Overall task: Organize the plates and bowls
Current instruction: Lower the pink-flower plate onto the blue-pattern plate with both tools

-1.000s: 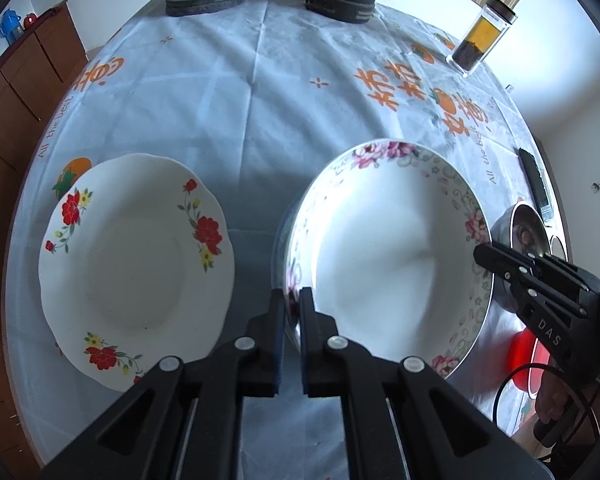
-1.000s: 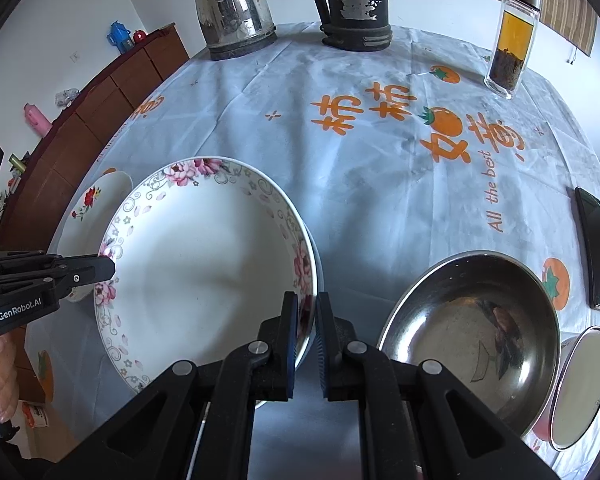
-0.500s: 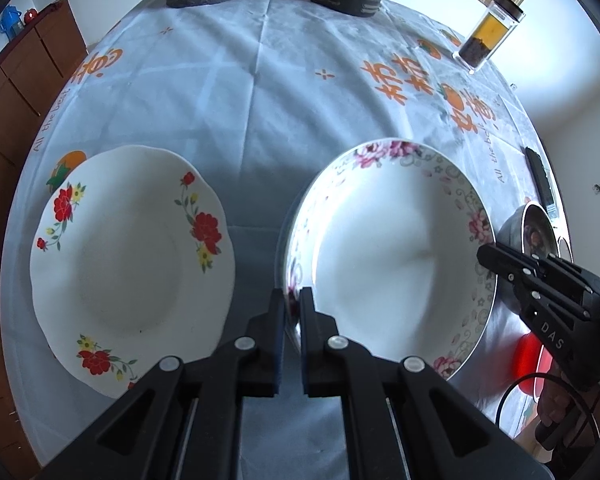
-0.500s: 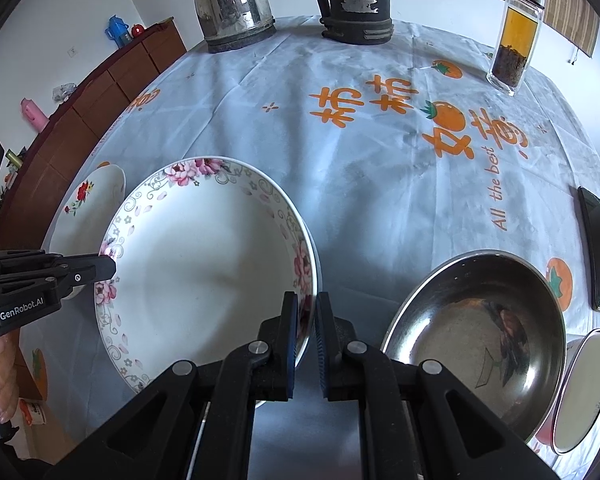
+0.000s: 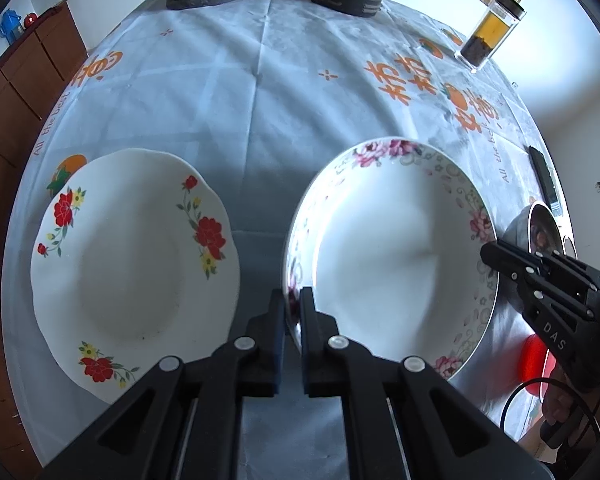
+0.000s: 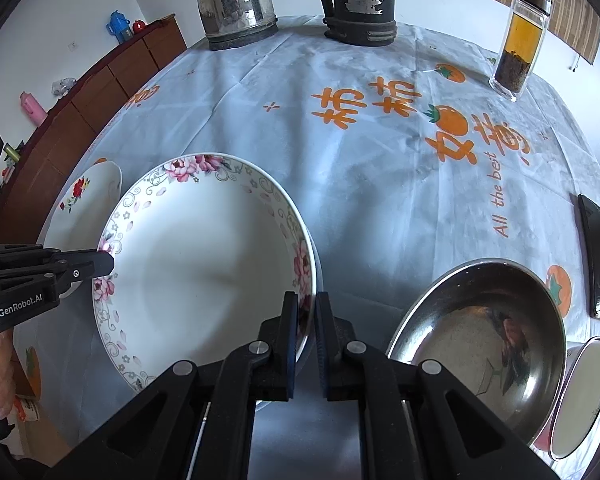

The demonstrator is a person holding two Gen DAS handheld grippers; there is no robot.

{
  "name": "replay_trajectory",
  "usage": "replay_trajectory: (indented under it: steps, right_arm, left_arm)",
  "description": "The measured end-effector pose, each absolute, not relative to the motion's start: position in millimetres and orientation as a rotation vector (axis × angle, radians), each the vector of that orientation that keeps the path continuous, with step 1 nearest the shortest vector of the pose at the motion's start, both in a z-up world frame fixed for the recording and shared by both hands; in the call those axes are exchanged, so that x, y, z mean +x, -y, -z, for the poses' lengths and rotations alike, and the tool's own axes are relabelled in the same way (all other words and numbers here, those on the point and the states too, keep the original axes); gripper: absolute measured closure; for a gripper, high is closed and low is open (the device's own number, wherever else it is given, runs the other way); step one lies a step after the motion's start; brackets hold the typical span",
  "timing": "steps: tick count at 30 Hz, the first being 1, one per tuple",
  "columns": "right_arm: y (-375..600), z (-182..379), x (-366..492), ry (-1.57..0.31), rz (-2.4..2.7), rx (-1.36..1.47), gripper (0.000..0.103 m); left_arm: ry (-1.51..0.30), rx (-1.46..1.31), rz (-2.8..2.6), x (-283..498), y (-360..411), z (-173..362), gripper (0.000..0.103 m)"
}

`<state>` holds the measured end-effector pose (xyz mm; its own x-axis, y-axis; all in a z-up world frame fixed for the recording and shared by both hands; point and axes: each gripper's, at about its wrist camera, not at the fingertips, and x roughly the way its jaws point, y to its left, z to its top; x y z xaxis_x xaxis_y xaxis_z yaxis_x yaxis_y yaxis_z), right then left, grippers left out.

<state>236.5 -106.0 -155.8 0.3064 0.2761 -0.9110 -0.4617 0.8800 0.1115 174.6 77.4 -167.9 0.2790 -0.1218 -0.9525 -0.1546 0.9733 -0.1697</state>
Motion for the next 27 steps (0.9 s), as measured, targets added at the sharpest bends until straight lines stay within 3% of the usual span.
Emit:
replay_trajectory:
  steps: [27]
  right_arm:
    - [103.7,154.5,231.3,-1.142,-0.479,-0.219,0.095]
  left_arm:
    - [-1.278,-0.22,-0.036,170.2,-74.0,170.9,0.098]
